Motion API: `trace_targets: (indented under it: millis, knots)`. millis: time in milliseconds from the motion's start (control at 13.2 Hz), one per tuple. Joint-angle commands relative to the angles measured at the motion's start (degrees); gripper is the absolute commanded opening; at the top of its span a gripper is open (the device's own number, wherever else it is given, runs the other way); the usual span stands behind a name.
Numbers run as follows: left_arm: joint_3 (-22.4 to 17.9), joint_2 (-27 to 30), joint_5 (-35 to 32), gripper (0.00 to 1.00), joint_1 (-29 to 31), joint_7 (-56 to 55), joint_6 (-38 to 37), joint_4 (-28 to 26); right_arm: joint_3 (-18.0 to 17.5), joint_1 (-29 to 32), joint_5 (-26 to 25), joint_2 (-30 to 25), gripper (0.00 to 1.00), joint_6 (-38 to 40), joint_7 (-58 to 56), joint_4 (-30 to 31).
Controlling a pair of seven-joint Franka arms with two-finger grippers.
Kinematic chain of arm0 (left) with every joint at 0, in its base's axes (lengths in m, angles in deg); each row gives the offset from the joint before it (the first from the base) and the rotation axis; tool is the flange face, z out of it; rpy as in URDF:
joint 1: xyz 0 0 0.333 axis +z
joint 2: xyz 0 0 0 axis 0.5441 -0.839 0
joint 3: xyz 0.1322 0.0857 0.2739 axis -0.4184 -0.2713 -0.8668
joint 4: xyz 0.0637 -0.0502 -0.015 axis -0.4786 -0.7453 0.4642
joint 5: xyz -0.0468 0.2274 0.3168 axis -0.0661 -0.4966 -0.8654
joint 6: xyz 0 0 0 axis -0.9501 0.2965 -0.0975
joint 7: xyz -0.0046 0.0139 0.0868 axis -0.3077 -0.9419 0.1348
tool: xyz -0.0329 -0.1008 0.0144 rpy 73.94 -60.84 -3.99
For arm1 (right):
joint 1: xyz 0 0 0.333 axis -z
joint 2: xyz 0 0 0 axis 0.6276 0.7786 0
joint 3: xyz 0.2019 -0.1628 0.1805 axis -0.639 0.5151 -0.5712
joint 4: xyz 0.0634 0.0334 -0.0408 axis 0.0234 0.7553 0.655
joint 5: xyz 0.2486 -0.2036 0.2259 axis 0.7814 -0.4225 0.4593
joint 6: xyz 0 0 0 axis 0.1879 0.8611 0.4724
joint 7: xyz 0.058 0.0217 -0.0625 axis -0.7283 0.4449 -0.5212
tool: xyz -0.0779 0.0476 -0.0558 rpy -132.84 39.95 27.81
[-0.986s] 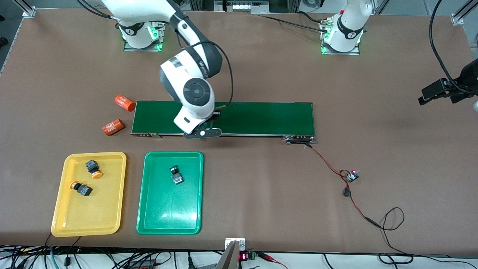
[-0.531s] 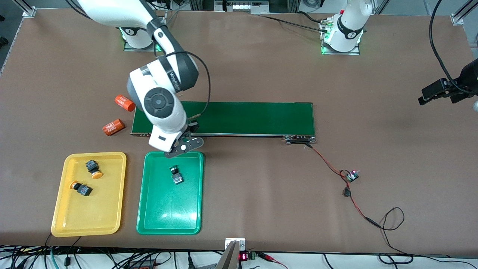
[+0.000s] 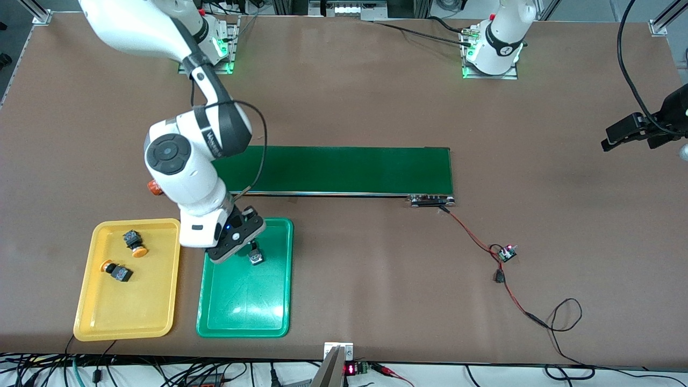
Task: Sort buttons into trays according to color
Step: 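Carry the green-capped button with the right gripper to the green tray, then lower the button into the green tray and open the right gripper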
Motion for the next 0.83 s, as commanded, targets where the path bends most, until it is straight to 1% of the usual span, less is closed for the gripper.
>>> trace_targets:
  millis: [0, 152, 607, 759]
  knots:
    - [0.2, 0.6, -0.3, 1.0, 0.1, 1.0, 0.1, -0.6, -0.8, 3.5, -0.6, 1.5, 0.13, -11.1, -10.1, 3.7]
    - [0.2, 0.4, -0.3, 1.0, 0.0, 1.0, 0.2, -0.6, -0.4, 3.8, -0.6, 3.8, 0.13, -16.1, -12.5, 4.1]
    - [0.3, 0.5, -0.4, 1.0, 0.0, 1.0, 0.0, -0.6, -0.2, 4.3, -0.9, 11.4, 0.13, -29.0, -12.5, 4.1]
    - [0.4, 0.6, -0.4, 1.0, 0.0, 1.0, 0.1, -0.6, 0.4, 4.3, -1.0, 13.5, 0.13, -32.7, -12.6, 4.1]
